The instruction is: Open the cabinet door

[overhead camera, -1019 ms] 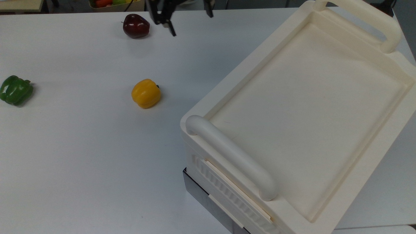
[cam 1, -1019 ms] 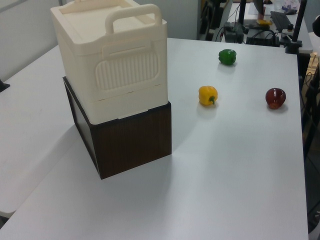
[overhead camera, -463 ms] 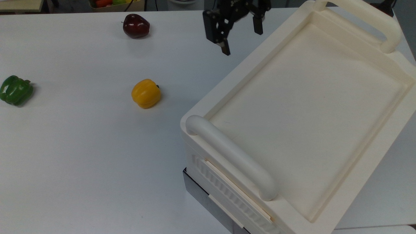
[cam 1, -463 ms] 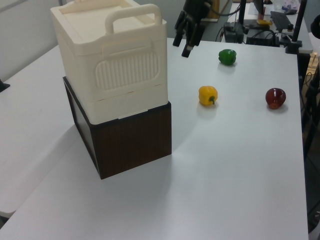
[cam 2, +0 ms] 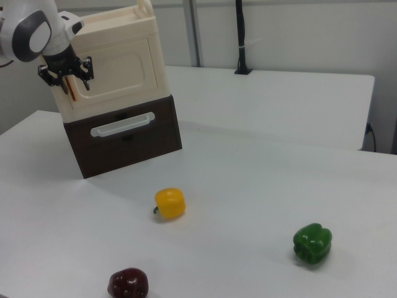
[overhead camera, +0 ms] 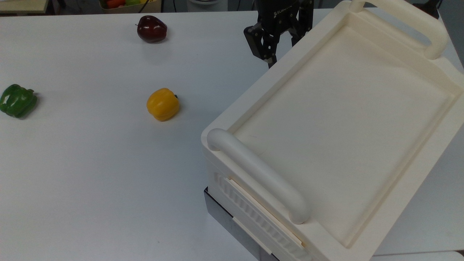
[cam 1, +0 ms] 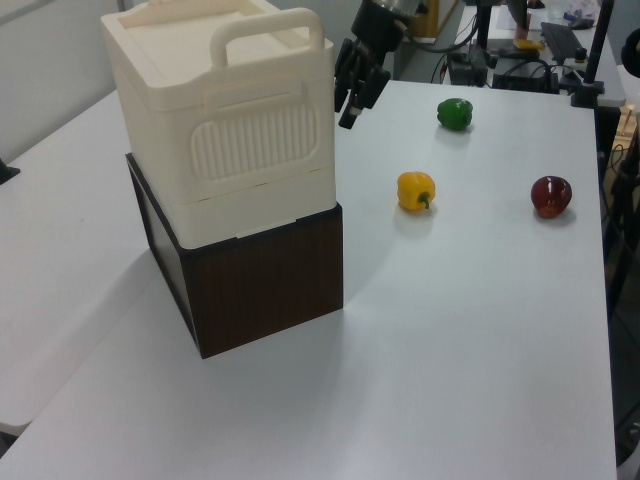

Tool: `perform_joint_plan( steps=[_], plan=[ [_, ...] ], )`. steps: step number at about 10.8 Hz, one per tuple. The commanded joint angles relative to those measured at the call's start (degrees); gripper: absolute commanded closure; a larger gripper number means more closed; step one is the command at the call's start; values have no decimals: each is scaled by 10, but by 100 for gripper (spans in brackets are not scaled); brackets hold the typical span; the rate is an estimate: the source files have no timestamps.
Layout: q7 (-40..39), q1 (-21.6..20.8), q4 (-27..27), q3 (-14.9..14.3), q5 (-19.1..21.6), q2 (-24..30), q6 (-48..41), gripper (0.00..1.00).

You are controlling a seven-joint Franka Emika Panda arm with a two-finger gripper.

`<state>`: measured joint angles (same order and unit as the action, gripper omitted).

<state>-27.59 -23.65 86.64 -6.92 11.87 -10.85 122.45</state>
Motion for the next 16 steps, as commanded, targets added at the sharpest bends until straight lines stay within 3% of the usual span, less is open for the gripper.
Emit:
perform_joint_plan(
  steps=[1, 2, 3, 7, 11, 13, 16],
  plan=[
    [22, -20, -11, -5, -12, -7, 28, 49],
    [31, -22, -12, -3, -18, -14, 29, 51],
    [32, -22, -13, 5, -26, -16, 30, 63],
    [33, -23, -13, 10, -33, -16, 29, 80],
    [65, -23, -13, 18, -61, -16, 30, 82],
    [66, -23, -13, 18, -69, -13, 26, 100],
    [62, -19, -7, 20, -69, 6, 10, 100]
  ],
)
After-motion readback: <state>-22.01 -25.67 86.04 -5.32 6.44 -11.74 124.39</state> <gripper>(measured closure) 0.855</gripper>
